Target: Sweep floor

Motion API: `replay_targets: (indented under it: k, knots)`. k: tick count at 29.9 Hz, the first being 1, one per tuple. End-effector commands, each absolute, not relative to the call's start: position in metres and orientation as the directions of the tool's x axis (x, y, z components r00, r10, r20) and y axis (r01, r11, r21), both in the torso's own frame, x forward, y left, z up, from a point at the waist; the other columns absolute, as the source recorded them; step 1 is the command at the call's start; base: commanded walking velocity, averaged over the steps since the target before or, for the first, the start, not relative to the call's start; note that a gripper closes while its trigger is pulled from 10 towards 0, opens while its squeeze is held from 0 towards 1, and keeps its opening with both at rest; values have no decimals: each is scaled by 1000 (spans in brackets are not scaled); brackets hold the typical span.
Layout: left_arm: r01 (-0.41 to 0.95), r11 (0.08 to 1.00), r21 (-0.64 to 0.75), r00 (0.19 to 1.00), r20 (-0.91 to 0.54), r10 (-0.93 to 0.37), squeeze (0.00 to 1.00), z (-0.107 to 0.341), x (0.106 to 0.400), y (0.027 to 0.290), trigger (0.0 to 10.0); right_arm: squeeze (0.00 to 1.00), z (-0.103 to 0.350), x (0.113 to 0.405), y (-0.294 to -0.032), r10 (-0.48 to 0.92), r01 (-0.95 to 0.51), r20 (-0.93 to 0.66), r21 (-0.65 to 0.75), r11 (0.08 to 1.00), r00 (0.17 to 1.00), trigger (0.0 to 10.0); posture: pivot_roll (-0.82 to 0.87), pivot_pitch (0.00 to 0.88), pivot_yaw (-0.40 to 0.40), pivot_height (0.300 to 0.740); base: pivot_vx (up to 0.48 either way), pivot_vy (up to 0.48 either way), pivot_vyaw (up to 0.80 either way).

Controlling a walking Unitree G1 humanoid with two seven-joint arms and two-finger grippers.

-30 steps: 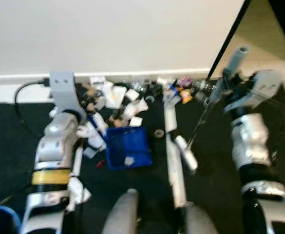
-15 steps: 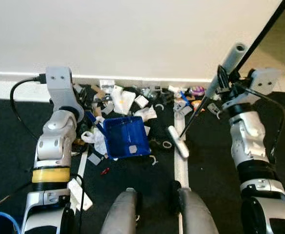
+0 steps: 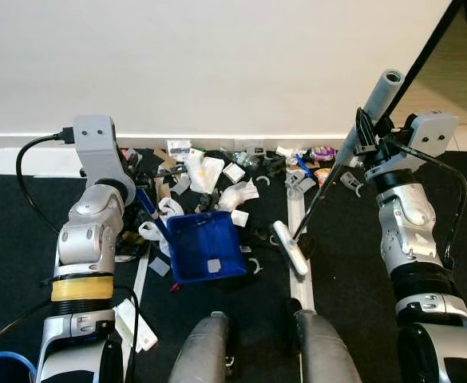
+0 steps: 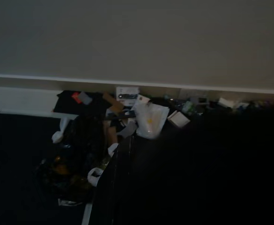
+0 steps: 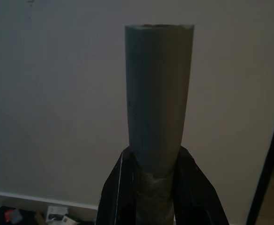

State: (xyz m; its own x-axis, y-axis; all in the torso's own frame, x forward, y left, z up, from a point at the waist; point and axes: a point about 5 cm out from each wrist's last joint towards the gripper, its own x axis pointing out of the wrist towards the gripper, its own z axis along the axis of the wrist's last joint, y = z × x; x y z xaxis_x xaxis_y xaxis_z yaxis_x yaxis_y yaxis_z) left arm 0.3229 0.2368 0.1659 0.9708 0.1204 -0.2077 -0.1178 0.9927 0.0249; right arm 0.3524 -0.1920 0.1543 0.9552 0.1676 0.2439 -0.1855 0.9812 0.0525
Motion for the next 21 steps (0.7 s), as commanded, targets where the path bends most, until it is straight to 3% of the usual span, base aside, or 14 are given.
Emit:
replay_targets:
  k: [1,7,12,17,21]
  knots:
    - [-144,989,37,975,-163,148,0,181,319,249,10000,0,154,350,-193,168,-183,257,35,982,952,10000,13,198,50,740,0,0,0]
    - [-148,988,46,973,-172,153,0,187,305,267,10000,0,151,349,-198,172,-172,239,-20,985,956,10000,15,204,55,740,0,0,0]
    - [-152,985,81,960,-223,167,0,181,286,282,10000,0,148,348,-220,123,-106,198,-95,990,972,10000,30,215,55,740,0,0,0]
    - [-302,942,147,903,-272,333,0,157,264,306,10000,0,143,347,-237,73,-55,174,-107,993,982,10000,39,228,50,740,0,0,0]
    - [-341,926,160,887,-271,374,0,155,255,320,10000,0,144,349,-239,68,-48,177,-116,992,982,10000,45,241,47,740,0,0,0]
